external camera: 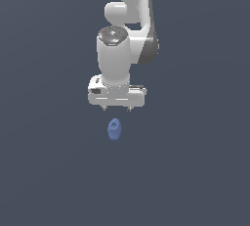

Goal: Pick up the object and move it to a goal position.

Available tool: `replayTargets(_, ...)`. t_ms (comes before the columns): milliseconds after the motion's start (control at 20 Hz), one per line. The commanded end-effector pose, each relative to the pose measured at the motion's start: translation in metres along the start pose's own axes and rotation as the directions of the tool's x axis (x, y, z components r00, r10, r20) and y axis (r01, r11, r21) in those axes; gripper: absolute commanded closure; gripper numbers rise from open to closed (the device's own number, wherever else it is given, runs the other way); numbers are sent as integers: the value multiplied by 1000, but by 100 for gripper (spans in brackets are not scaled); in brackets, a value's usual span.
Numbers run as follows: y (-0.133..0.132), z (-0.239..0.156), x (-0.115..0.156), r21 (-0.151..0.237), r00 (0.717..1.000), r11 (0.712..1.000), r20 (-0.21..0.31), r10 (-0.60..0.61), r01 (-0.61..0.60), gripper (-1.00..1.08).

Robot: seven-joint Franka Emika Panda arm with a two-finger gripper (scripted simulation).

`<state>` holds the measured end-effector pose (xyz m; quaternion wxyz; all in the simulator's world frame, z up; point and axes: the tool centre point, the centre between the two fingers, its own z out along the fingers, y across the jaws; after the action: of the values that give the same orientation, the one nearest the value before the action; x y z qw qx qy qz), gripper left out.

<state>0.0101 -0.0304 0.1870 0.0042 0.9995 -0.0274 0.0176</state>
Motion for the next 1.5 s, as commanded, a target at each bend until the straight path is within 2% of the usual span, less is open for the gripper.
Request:
replayTargets(0,0,0,0,0,1000,1000,0,0,0,-92)
replayTargets(550,-23,-26,16,26,998,1000,-60,10,-9,-92)
replayTargets(950,-14,-8,18,21,999,1000,-39,1,0,-92)
replayTargets(1450,10,47,23,10,999,1000,20,-28,28,-92)
